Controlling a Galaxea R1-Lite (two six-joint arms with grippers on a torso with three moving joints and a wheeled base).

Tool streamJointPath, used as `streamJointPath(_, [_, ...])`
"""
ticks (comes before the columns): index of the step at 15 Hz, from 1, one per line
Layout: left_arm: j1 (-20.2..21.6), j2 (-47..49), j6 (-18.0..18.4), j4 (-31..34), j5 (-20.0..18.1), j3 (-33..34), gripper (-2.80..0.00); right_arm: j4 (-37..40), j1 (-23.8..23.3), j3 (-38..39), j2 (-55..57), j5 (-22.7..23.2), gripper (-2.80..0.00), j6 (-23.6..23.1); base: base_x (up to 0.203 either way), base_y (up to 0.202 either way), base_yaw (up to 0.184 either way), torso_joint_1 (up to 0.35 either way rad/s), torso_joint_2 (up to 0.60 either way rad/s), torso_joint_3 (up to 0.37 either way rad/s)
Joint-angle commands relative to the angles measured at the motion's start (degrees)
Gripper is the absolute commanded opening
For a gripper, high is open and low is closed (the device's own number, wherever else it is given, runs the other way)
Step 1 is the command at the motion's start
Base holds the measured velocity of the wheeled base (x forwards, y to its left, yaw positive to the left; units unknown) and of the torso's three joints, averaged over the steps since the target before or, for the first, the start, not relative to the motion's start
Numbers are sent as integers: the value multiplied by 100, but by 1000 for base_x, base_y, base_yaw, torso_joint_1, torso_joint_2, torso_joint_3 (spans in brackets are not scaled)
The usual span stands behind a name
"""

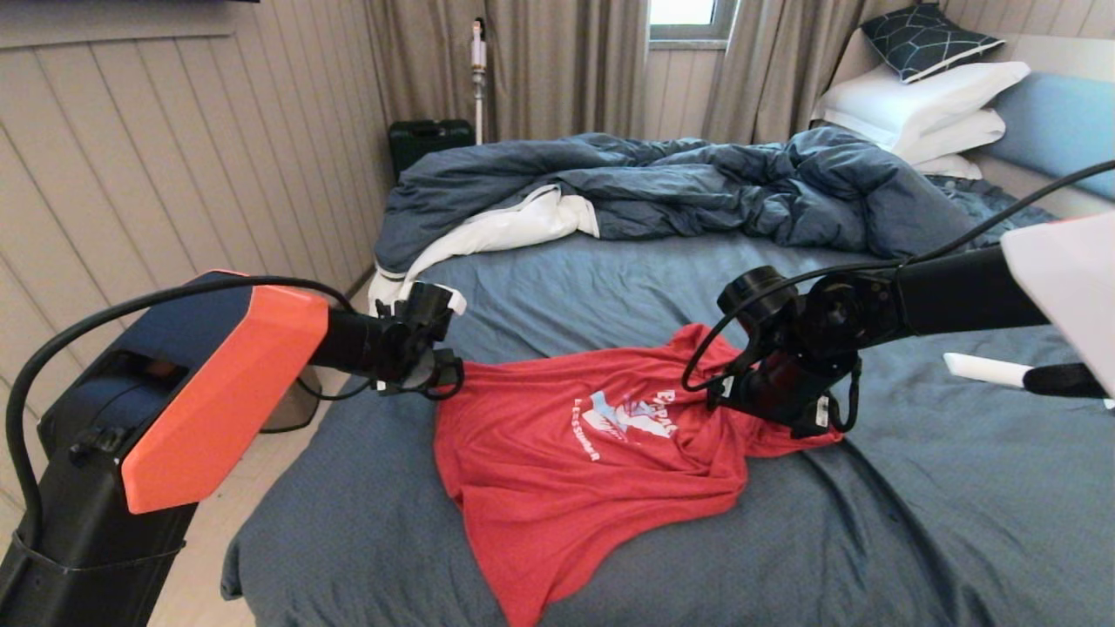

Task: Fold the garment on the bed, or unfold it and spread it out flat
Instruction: Unford the red T-shirt

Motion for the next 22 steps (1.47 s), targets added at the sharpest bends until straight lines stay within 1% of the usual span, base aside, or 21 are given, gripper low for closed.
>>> streamJointPath(1, [-9,18,-18,-5,14,4,0,-102,-83,-115,260,-16,0,9,0,0,0,0,0,0])
streamJointPath(3, [-9,39,-18,-17,20,-3,0,-203,-179,-238,414,-19,0,-1,0,0,0,0,0,0])
streamJointPath(4, [-9,44,-18,-21,23,-15,0,-208,-253,-265,484,-19,-280,-5,0,0,0,0,0,0])
streamJointPath(9, [-14,84,-18,-21,32,-1,0,-226,-328,-288,618,24,-280,-28,0,0,0,0,0,0])
streamJointPath(13, [-27,71,-18,-18,50,20,0,-226,-327,-34,270,21,-280,-28,0,0,0,0,0,0])
streamJointPath(17, [-62,53,-27,-12,50,46,0,-226,-360,897,-780,19,-280,-36,0,0,0,0,0,0])
streamJointPath(18, [-70,36,-18,-12,50,46,0,-226,-383,1218,-1186,21,-280,-64,0,0,0,0,0,0])
streamJointPath(22, [-70,0,-18,-8,50,89,0,-224,-635,2429,-2451,31,-280,-426,0,0,0,0,0,0])
